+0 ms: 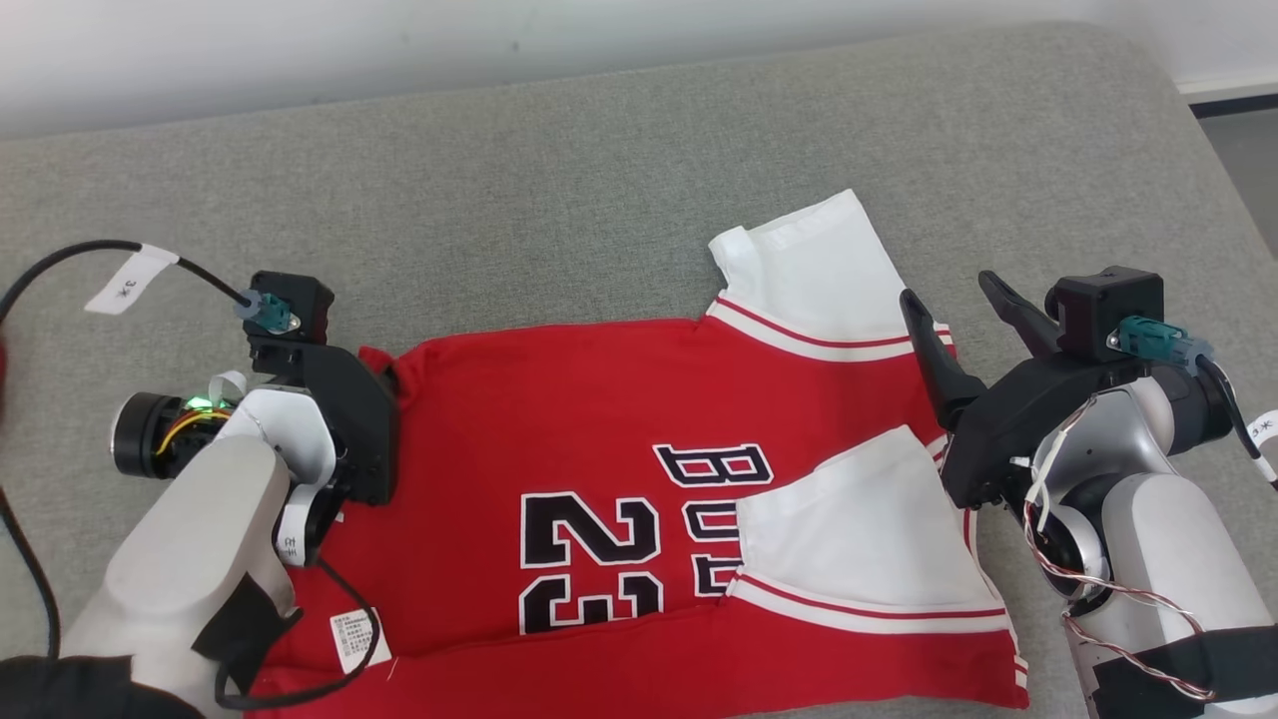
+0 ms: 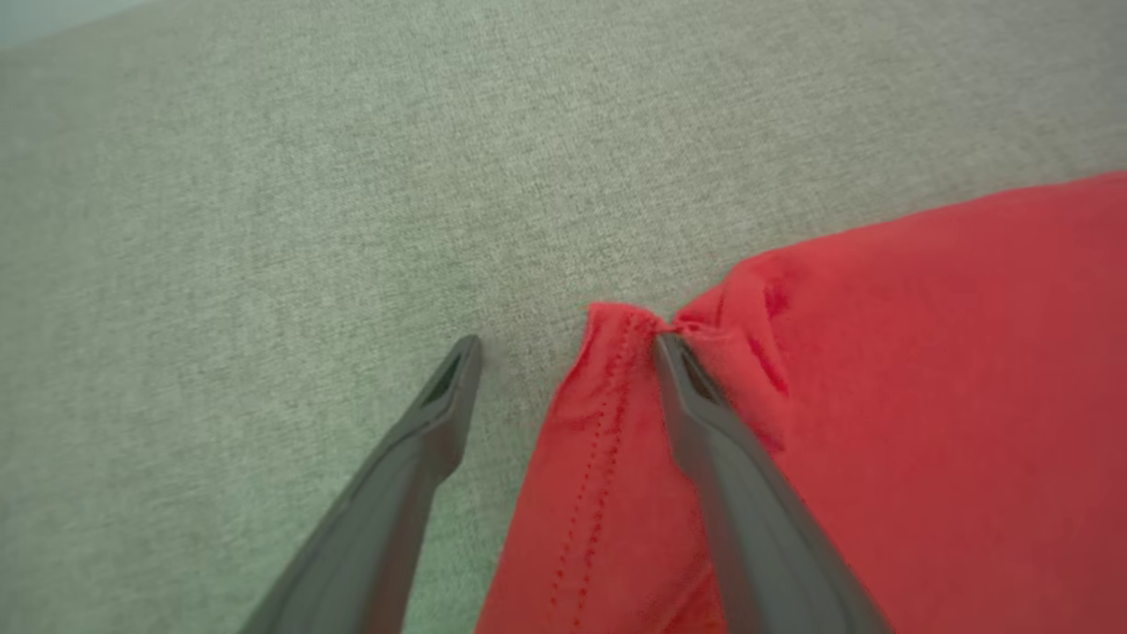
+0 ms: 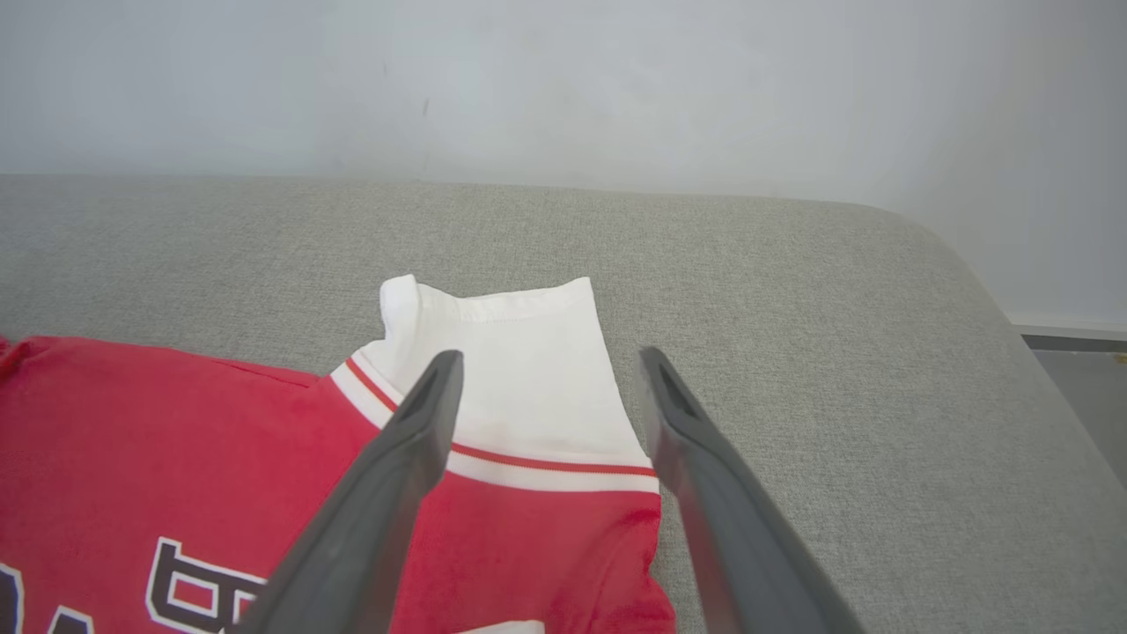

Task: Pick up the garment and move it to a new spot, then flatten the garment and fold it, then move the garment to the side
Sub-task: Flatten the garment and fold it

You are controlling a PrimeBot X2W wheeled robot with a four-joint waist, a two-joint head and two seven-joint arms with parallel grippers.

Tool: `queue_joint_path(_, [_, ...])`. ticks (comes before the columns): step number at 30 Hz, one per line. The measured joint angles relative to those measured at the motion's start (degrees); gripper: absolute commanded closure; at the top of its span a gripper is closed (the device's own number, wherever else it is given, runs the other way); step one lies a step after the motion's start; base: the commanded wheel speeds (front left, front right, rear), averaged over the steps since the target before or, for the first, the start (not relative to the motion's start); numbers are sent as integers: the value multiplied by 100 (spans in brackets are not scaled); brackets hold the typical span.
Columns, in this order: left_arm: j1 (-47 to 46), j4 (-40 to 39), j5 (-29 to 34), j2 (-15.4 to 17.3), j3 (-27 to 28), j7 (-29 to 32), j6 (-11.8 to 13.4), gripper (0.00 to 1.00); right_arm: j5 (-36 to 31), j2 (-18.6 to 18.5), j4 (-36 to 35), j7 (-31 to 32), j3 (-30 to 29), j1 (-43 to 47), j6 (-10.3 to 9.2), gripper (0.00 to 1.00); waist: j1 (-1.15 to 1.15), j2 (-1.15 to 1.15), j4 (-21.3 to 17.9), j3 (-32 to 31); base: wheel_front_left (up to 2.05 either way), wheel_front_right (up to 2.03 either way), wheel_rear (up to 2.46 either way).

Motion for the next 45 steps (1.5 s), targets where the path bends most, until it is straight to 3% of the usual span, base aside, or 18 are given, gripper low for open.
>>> queue_joint_path(3, [-73, 105, -51, -35, -38, 59, -141, 0, 3, -1, 9, -10, 11, 1, 0, 0, 0, 0, -45, 5, 0, 0, 0])
queue_joint_path(4, [-97, 126, -49, -37, -57, 58, -182, 6, 5, -7, 15, -21, 11, 1, 0, 0, 0, 0, -57, 5, 0, 0, 0])
queue_joint_path(6, [-112, 211, -48, -38, -98, 47, -241, 61, 11, -22, 21, -24, 10, 0, 0, 0, 0, 0, -78, 5, 0, 0, 0])
queue_joint_path(7, [-130, 246, -44, -35, -119, 37, -297, 77, 11, -25, 22, -25, 5, 0, 0, 0, 0, 0, -86, 5, 0, 0, 0])
queue_joint_path(8, [-159, 278, -44, -40, -125, 10, -332, 100, 11, -25, 22, -25, 1, 1, 0, 0, 0, 0, -87, 4, 0, 0, 0])
queue_joint_path(11, [-191, 367, -43, -55, -118, -155, -302, 100, 9, -24, 15, -25, -33, 9, 0, 0, 0, 0, -66, -5, 0, 0, 0])
queue_joint_path(18, [-187, 488, 9, -42, 89, -964, 138, 100, -35, -68, 37, -34, -164, 12, 0, 0, 0, 0, 131, -46, 0, 0, 0])
queue_joint_path(23, [-181, 511, 5, -69, 157, -1323, 188, 100, -85, -89, 279, -40, -200, -219, 0, 0, 0, 0, 263, -43, 0, 0, 0])
queue_joint_path(32, [-196, 405, -43, -397, 118, -1685, 126, 100, -108, -223, 1379, 279, -526, -1387, 0, 0, 0, 0, 421, 271, 0, 0, 0])
queue_joint_path(39, [-271, 389, 22, -836, -45, -1918, 187, 100, -635, -594, 2469, 372, -899, -1980, 0, 0, 1, 0, 777, 482, 0, 0, 0])
queue_joint_path(45, [-394, 452, 13, -1084, -83, -2114, 190, 100, -801, -761, 3096, 324, -577, -2362, 0, 0, 1, 0, 1104, 674, 0, 0, 0])
